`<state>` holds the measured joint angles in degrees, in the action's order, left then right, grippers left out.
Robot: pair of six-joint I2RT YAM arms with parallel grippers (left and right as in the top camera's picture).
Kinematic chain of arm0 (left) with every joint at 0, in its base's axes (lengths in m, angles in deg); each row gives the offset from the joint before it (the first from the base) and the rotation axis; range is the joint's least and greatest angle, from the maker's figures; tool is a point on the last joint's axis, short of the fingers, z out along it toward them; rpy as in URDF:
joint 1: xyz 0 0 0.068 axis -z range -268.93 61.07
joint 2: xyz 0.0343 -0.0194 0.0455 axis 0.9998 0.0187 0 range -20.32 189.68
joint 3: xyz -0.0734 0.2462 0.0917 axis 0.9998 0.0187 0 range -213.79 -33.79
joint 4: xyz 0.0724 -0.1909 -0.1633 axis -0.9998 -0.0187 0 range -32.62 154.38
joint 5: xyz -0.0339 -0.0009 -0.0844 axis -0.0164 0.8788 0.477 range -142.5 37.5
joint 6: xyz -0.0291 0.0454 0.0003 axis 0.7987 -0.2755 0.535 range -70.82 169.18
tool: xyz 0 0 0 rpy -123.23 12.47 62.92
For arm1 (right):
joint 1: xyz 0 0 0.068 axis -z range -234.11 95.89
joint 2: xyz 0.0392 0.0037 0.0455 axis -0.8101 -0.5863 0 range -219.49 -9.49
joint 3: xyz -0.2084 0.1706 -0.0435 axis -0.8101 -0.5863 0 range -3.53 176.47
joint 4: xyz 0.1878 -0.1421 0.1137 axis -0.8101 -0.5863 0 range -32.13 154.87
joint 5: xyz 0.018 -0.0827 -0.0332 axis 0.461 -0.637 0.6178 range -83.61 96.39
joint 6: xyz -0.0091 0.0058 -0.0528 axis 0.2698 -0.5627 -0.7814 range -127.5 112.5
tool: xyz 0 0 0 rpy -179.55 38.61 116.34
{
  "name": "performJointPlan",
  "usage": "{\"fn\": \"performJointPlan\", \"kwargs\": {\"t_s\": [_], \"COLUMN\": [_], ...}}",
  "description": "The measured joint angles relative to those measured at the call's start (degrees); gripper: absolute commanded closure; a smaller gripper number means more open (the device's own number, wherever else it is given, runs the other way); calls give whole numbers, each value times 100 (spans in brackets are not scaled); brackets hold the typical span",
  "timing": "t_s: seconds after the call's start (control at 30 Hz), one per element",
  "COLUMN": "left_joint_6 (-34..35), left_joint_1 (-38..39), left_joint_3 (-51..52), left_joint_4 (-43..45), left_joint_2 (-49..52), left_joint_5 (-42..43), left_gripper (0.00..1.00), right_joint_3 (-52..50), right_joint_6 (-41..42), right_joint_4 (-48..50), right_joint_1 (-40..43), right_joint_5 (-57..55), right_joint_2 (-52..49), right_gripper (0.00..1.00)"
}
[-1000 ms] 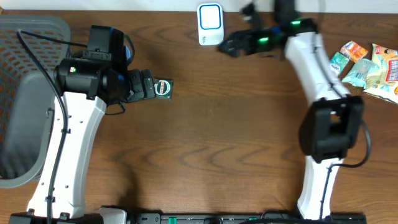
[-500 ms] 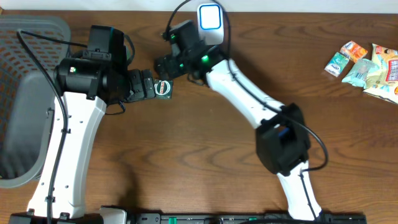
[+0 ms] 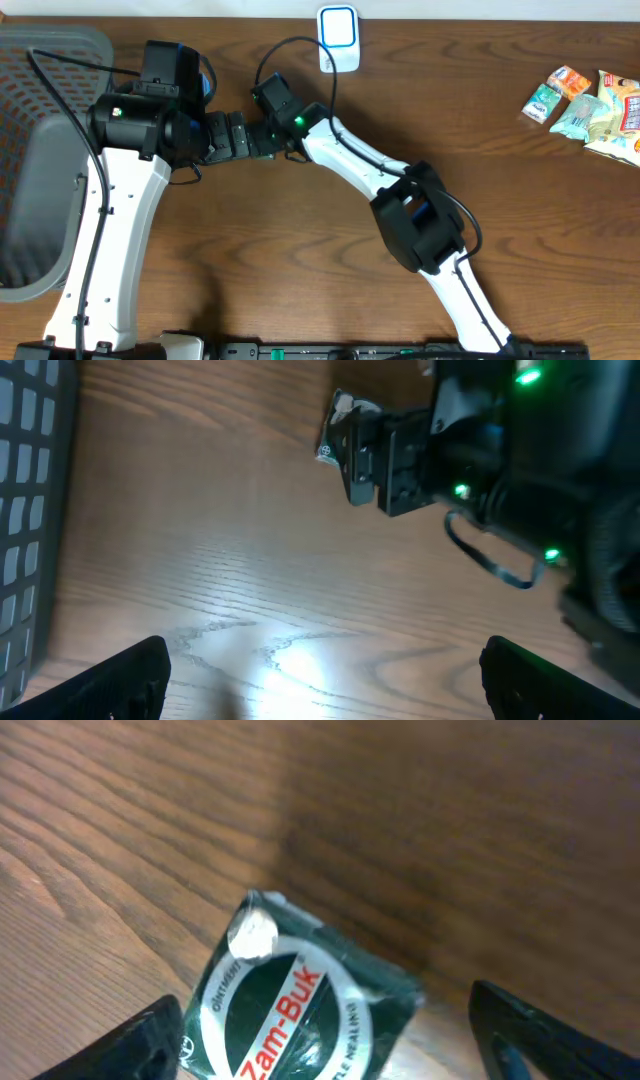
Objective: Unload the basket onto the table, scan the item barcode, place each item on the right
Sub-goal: 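Move the right gripper to the green Zam-Buk ointment box, then grasp the Zam-Buk box with the right gripper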
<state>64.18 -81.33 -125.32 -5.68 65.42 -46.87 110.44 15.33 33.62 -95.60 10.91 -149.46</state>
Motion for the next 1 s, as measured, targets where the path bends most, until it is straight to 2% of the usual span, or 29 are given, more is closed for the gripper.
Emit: {"fn": "performJointPlan", "kwargs": {"t_s": [0.2,0.53,0.7,0.8,0.9,1.0], "left_joint_6": [0,0,0,0,0,0], "left_joint_1": [0,0,0,0,0,0], "left_joint_3": [0,0,0,0,0,0], "left_joint_4": [0,0,0,0,0,0], "left_joint_2": [0,0,0,0,0,0], "left_joint_5": [0,0,0,0,0,0], "left_gripper": [2,2,2,2,2,2], "right_joint_3": [7,151,133,79,48,48], "right_joint_6": [57,90,107,94,-118,-313], "right_joint_4": [-262,-1731,-2092,-1906,-1434,-1285], "right_joint_1": [-37,133,474,612,614,538], "right_joint_5": [-157,-1250,-1285,-1176,-898,-592], "right_joint_2": [-24,203,297,334,363,415], "right_gripper": [29,34,36,35,22,22]}}
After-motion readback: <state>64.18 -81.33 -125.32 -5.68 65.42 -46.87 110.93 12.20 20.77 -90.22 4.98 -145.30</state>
